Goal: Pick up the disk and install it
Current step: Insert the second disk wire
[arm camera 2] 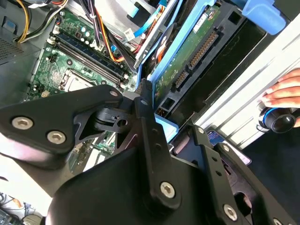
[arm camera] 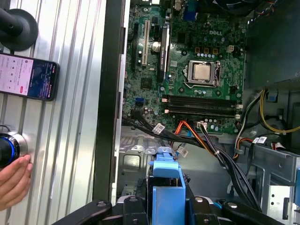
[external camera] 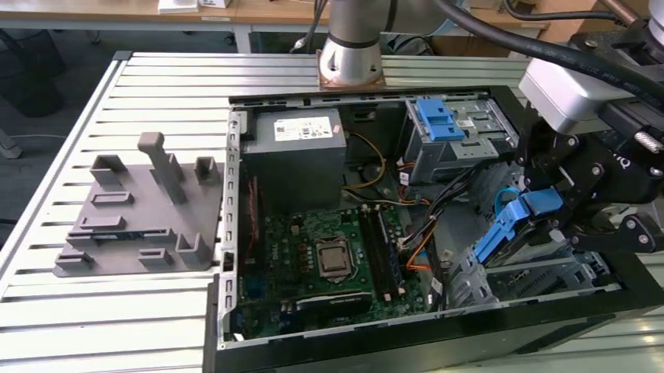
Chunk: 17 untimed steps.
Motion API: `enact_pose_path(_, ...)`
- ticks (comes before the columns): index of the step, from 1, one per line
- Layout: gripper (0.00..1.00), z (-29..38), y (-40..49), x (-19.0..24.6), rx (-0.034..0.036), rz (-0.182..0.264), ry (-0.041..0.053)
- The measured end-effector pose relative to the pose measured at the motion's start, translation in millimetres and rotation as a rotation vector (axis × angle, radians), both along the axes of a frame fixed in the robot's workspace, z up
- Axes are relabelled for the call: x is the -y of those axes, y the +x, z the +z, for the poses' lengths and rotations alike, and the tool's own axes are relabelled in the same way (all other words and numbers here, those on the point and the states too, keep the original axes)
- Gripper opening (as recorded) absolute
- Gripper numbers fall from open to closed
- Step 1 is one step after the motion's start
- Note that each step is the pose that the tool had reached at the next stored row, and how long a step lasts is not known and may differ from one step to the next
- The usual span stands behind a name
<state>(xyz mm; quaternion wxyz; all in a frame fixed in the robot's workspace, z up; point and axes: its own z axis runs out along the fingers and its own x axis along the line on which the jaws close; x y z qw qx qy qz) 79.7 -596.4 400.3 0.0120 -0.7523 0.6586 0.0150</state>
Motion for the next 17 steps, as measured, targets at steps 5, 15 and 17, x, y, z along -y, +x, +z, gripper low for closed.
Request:
enact_pose_path(5, 0.36, 1.9, -1.2, 0.1, -0.0019, -0.003, -0.0047)
enact_pose_path(15, 0.36, 1.6, -0.9, 0.1, -0.0015, -0.002, -0.0039)
enact_pose_path(17, 0.36, 1.6, -0.9, 0.1, -0.0015, -0.002, -0.0039)
